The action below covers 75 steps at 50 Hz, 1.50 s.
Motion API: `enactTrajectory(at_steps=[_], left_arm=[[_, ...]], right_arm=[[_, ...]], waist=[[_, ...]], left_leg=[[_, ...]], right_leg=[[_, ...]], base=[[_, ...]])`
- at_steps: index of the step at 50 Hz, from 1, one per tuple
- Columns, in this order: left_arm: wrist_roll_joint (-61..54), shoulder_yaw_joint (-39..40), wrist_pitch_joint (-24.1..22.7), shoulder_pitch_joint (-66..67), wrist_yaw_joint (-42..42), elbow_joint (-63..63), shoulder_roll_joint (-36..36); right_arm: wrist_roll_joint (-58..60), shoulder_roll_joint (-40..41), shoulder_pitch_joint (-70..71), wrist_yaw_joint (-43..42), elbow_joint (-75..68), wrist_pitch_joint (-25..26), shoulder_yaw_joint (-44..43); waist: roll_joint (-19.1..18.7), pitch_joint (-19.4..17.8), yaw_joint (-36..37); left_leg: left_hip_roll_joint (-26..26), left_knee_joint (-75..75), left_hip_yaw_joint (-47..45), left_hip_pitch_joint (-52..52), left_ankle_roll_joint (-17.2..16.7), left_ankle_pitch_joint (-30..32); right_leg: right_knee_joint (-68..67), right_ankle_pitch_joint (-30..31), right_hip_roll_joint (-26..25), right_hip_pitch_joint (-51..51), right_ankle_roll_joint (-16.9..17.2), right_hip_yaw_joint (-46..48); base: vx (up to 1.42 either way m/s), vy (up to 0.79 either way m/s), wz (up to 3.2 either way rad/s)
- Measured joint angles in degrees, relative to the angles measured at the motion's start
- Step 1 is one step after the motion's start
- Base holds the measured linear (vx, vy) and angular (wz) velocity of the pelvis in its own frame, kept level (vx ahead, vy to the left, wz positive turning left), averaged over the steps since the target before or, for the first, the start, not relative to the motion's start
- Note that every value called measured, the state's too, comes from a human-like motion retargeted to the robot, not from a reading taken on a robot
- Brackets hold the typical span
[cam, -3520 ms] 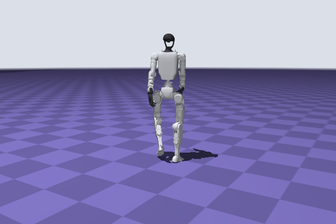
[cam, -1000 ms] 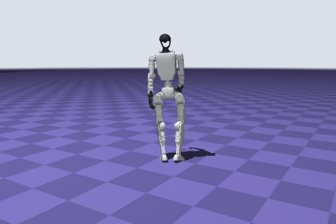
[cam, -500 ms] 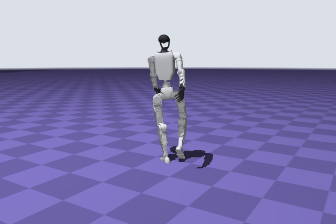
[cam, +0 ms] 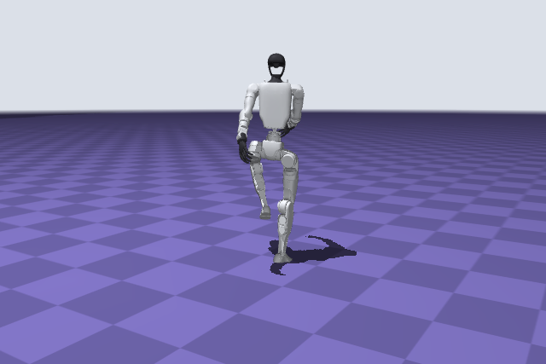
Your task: In place motions
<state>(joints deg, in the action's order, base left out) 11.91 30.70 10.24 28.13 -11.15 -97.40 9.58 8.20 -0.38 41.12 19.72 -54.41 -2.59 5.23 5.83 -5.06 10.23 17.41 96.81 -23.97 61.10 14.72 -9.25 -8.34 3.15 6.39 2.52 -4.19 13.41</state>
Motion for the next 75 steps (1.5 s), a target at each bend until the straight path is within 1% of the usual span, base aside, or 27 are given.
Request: enactTrajectory(at_steps=[2, 5, 10, 12, 13, 15, 17, 18, 22, 23, 28, 32, 37, 40, 43, 45, 47, 48, 50, 53, 55, 59, 62, 64, 68, 71, 75], left_arm=[[-3.23, 0.34, -0.83, -2.03, 0.17, 0.0, -0.17], [-6.56, -0.64, -2.27, -6.38, 0.23, 0.0, -0.96], [-9.63, -6.7, -4.62, -17.56, 3.56, 0.56, -3.66], [-9.97, -10.37, -4.95, -23.49, 4.43, 1.54, -4.24], [-9.97, -12.38, -4.96, -26.23, 4.37, 2.55, -4.78], [-10.26, -15.91, -4.8, -31.7, 2.69, 5.11, -6.16], [-10.3, -18.87, -4.72, -40.11, -0.86, 8.33, -7.17], [-9.76, -20.26, -5.28, -43.99, -1.95, 10.84, -7.69], [-9.65, -27.5, -7.57, -57.05, -6.06, 22.35, -6.09], [-7.67, -26.78, -7.97, -58.63, -5.9, 25.38, -5.49], [-6.94, -27.0, -13.2, -56.94, 1.48, 35.42, -5.07], [-11.21, -26.53, -16.19, -54.08, 1.97, 37.03, -4.71], [-8.6, -22.81, -11.56, -47.15, -2.99, 29.49, -6.5], [-4.97, -19.79, -9.42, -41.36, -3.42, 21.86, -7.96], [-1.69, -17.47, -7.06, -35.39, -2.3, 13.07, -8.15], [0.11, -15.05, -4.79, -31.98, -1.02, 6.71, -7.26], [0.66, -10.99, -1.31, -29.46, 1.89, 0.0, -4.94], [-0.42, -9.97, 2.08, -27.1, 2.88, 0.0, -4.49], [-3.62, -7.84, 6.0, -24.4, 4.62, 0.0, -4.31], [-7.61, -2.97, -0.12, -22.69, 1.88, 0.0, -4.86], [-9.1, -0.94, -3.2, -20.79, -1.76, 1.21, -5.44], [-8.3, 0.66, -2.13, -19.91, -1.17, 1.43, -5.71], [-7.95, -0.54, -1.85, -20.86, -0.15, 1.48, -5.29], [-7.05, -1.67, -1.87, -21.45, -1.12, 2.91, -5.46], [-5.44, -3.06, -1.97, -22.18, -2.15, 5.93, -6.09], [-4.18, -4.18, -2.01, -22.1, -2.2, 7.22, -6.31], [-1.56, -6.93, -1.75, -22.58, -3.22, 8.28, -5.44]], right_arm=[[-0.23, 0.17, -0.79, -0.66, -0.5, -0.69, 0.23], [-0.36, 0.45, -4.77, -1.24, -2.26, -0.9, 1.89], [2.61, 0.05, -18.76, -2.69, -9.18, -0.02, 4.52], [3.88, -1.12, -25.49, -3.99, -14.98, 1.14, 3.02], [4.58, -1.82, -28.72, -4.81, -19.16, 1.79, 1.34], [6.09, -3.79, -34.39, -5.87, -29.41, 4.15, -1.85], [6.72, -6.13, -37.07, -7.0, -39.26, 8.77, -5.9], [5.36, -7.18, -38.8, -8.03, -42.06, 11.52, -7.53], [-1.44, -11.61, -50.51, -8.44, -43.0, 19.9, -10.1], [-2.3, -11.45, -53.05, -9.04, -43.0, 20.35, -10.15], [1.52, -11.1, -63.82, -10.96, -43.0, 18.09, -15.41], [-0.47, -10.98, -64.26, -9.28, -43.0, 18.8, -16.04], [-4.02, -10.34, -58.88, -9.85, -43.0, 17.1, -13.28], [-2.89, -8.53, -53.54, -8.79, -43.0, 13.72, -11.41], [-1.96, -6.29, -49.09, -7.91, -38.48, 10.55, -8.8], [-1.4, -5.3, -46.0, -7.89, -33.91, 8.97, -6.07], [-0.01, -3.9, -42.92, -7.19, -29.22, 8.21, -2.72], [0.85, -3.73, -40.67, -6.52, -27.63, 7.79, -1.67], [2.58, -4.02, -34.82, -4.78, -23.99, 7.28, -1.2], [3.49, -5.16, -26.44, -2.53, -17.22, 6.67, 1.02], [3.34, -5.43, -23.19, -1.68, -12.84, 5.87, 2.81], [2.45, -5.69, -23.08, -2.31, -5.83, 4.12, 3.11], [0.55, -5.55, -26.25, -4.45, -3.21, 2.86, 1.57], [-0.67, -5.45, -29.02, -5.57, -3.42, 1.08, 0.3], [0.38, -4.81, -35.38, -4.91, -7.26, 0.14, -1.08], [3.66, -3.99, -39.61, -5.45, -13.64, 0.96, -1.57], [6.58, -3.62, -42.55, -8.76, -26.87, 1.55, -1.88]], waist=[[-0.83, 2.19, -1.56], [-1.98, 6.48, -4.82], [-3.6, 11.04, -9.53], [-6.36, 11.08, -11.4], [-7.48, 11.16, -12.65], [-9.92, 13.3, -16.38], [-11.81, 13.07, -18.1], [-12.14, 10.28, -20.37], [-13.84, 2.22, -26.43], [-14.05, 0.96, -28.28], [-16.63, 3.0, -35.16], [-16.42, 2.46, -35.05], [-14.6, 4.54, -30.58], [-13.85, 7.08, -26.31], [-12.13, 9.14, -24.82], [-9.85, 11.02, -24.44], [-6.03, 13.16, -23.57], [-4.67, 14.56, -18.86], [-2.84, 13.66, -16.64], [-3.52, 9.21, -15.47], [-3.99, 8.28, -16.8], [-5.29, 9.2, -19.16], [-5.23, 9.49, -19.03], [-4.76, 9.79, -18.04], [-4.92, 11.31, -16.55], [-6.88, 15.02, -18.47], [-8.52, 19.18, -22.26]], left_leg=[[-0.61, -4.53, 0.14, -5.38, -0.59, 1.0], [-3.87, -16.8, 1.15, -16.57, -5.17, 2.61], [-12.91, -57.13, -0.57, -45.02, -11.86, 7.9], [-16.72, -78.28, 0.73, -57.66, -15.05, 3.18], [-17.21, -85.4, -0.76, -62.86, -14.71, -1.85], [-17.43, -93.88, 0.93, -65.39, -12.8, -2.78], [-15.78, -94.32, 4.43, -61.48, -13.04, -1.18], [-15.45, -93.33, 7.15, -60.7, -12.7, -0.9], [-17.37, -91.1, 12.22, -60.2, -8.47, -1.4], [-17.35, -90.45, 13.21, -59.88, -7.88, -1.39], [-16.48, -90.89, 16.76, -56.89, -6.17, 0.09], [-15.14, -91.52, 14.25, -56.84, -6.64, 0.54], [-14.67, -93.75, 8.69, -59.43, -9.06, 0.22], [-13.66, -94.18, 5.27, -60.42, -10.62, -0.16], [-14.93, -93.11, 5.37, -60.64, -11.5, -0.62], [-17.44, -91.19, 5.36, -59.87, -11.83, -1.64], [-19.24, -87.31, 4.21, -58.37, -12.48, -2.05], [-18.83, -85.31, -0.06, -57.17, -12.8, -1.89], [-18.24, -80.16, -1.08, -53.89, -12.96, 0.67], [-14.89, -75.29, -1.79, -51.89, -13.99, 4.31], [-14.43, -74.55, -1.51, -51.2, -14.6, 6.6], [-14.42, -74.35, 1.63, -48.88, -17.06, 9.73], [-15.68, -74.58, 5.47, -48.43, -19.82, 8.29], [-16.1, -75.02, 4.92, -49.71, -19.58, 6.49], [-16.76, -81.64, 2.33, -54.87, -16.94, 3.21], [-17.94, -89.65, 3.61, -56.73, -15.72, -0.64], [-18.89, -96.69, 5.9, -56.84, -16.33, 1.24]], right_leg=[[1.2, -0.02, -0.5, -0.64, 0.94, 1.61], [2.66, -0.18, -0.84, -0.98, 2.59, 3.93], [0.98, -3.18, -0.8, -2.35, 4.63, 7.7], [-2.11, -3.9, -3.62, -2.98, 4.45, 9.98], [-4.11, -3.09, -4.65, -3.39, 4.71, 11.56], [-11.47, 5.52, -4.43, -1.05, 6.15, 16.8], [-31.68, 18.09, 0.94, 11.42, 6.72, 18.63], [-41.57, 22.09, 4.63, 16.61, 6.18, 17.56], [-72.14, 14.11, 16.96, 33.4, 3.74, 13.04], [-76.95, 12.77, 17.62, 37.66, 3.97, 11.0], [-87.15, 7.21, 17.94, 53.74, 4.56, 10.39], [-84.8, 5.42, 16.0, 53.68, 3.41, 11.07], [-71.48, 4.51, 10.97, 37.81, 1.73, 11.6], [-52.45, 6.44, 3.06, 23.01, 3.22, 10.5], [-20.81, 11.26, -3.7, 4.66, 9.93, 8.79], [-5.56, -2.08, -4.1, -4.52, 9.94, 13.66], [1.8, -4.85, -3.47, -5.84, 5.25, 14.68], [3.14, -4.03, -2.69, -4.38, 4.67, 10.56], [6.01, -1.83, -1.38, -4.31, 5.38, 9.35], [6.12, -0.74, -1.59, -3.56, 5.31, 7.3], [6.12, -0.71, -1.96, -3.13, 4.72, 7.44], [6.66, -0.7, -2.38, -2.56, 4.58, 10.08], [7.05, -0.8, -2.28, -2.72, 4.48, 12.14], [7.03, -0.86, -1.67, -2.63, 4.57, 12.77], [7.16, -0.92, -1.99, -2.36, 4.65, 12.75], [7.21, -1.25, -3.22, -0.92, 4.83, 14.03], [7.15, -1.36, -3.37, 1.28, 5.09, 15.8]], base=[[0.18, 0.1, 0.67], [0.23, 0.05, 0.7], [0.34, -0.06, 0.5], [0.41, -0.12, 0.91], [0.48, -0.13, 1.31], [0.37, -0.12, 1.28], [-0.16, -0.09, 1.11], [-0.32, 0.02, 1.65], [-0.25, 0.15, 1.28], [-0.14, 0.07, 0.96], [0.04, -0.04, 0.52], [-0.09, -0.07, -0.53], [0.07, -0.07, -0.97], [0.1, -0.06, -0.93], [0.06, 0.06, 0.02], [0.03, 0.14, 0.36], [0.0, 0.17, -0.69], [-0.16, 0.18, -1.79], [-0.44, 0.18, -0.93], [-0.57, 0.17, -0.44], [-0.31, 0.12, 0.03], [-0.1, 0.14, 0.54], [-0.01, 0.11, 0.58], [0.02, 0.07, 0.33], [0.15, 0.04, 0.01], [0.25, 0.03, 0.26], [0.16, -0.02, 0.35]])
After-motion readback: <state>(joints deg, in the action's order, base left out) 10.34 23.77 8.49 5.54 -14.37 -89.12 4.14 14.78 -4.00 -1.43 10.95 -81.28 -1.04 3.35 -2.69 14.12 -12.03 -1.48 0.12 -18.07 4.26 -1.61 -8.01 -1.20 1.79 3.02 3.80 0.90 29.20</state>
